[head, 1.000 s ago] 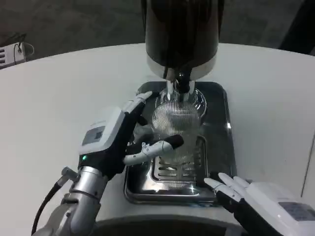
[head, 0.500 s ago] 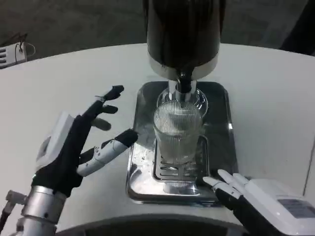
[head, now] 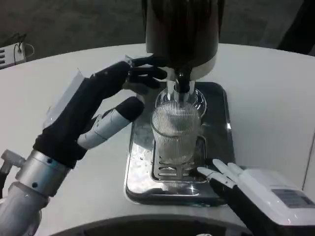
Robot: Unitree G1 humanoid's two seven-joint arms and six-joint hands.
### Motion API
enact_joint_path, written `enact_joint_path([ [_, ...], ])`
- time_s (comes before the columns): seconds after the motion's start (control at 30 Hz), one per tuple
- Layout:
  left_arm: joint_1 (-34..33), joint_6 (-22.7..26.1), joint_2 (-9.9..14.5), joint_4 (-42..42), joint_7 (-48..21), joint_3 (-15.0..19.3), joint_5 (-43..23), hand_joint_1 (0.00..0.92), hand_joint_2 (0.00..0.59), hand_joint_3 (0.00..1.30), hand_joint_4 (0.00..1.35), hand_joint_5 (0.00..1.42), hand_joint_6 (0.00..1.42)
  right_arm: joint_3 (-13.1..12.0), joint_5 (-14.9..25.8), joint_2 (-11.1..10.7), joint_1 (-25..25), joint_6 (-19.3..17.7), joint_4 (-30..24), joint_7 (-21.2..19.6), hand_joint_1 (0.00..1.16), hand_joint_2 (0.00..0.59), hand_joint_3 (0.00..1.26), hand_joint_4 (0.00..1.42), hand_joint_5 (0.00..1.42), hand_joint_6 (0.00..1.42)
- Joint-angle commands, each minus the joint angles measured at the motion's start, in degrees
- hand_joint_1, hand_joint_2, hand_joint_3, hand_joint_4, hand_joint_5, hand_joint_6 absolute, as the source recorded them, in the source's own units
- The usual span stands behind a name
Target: Grasp the cup under the faucet to collect the drink, then remove the cup.
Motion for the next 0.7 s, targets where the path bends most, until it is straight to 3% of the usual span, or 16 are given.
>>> enact_joint_path([
  [0.03,-2.4,1.6,0.2,-0.3,-2.8,1.2,-2.1,0.002,0.066,0.36,0.38,0.46,0.53,0.7,-1.4,0.1,-1.3,1.1,0.0,-0.8,0.52,0.454,0.13,0.0,0.0,0.0],
  [0.33,-6.1,1.8,-1.5,0.3,-4.5,2.7,-4.0,0.003,0.073,0.34,0.36,0.46,0.52,2.8,-3.0,0.6,-0.6,1.3,-0.9,-0.6,0.52,0.454,0.13,0.0,0.0,0.0],
  [0.7,-8.9,4.6,-3.2,3.7,-5.9,1.0,-2.7,0.001,0.073,0.25,0.2,0.33,0.35,3.2,-3.4,1.0,-0.6,1.1,-0.9,0.1,0.52,0.454,0.13,0.0,0.0,0.0],
])
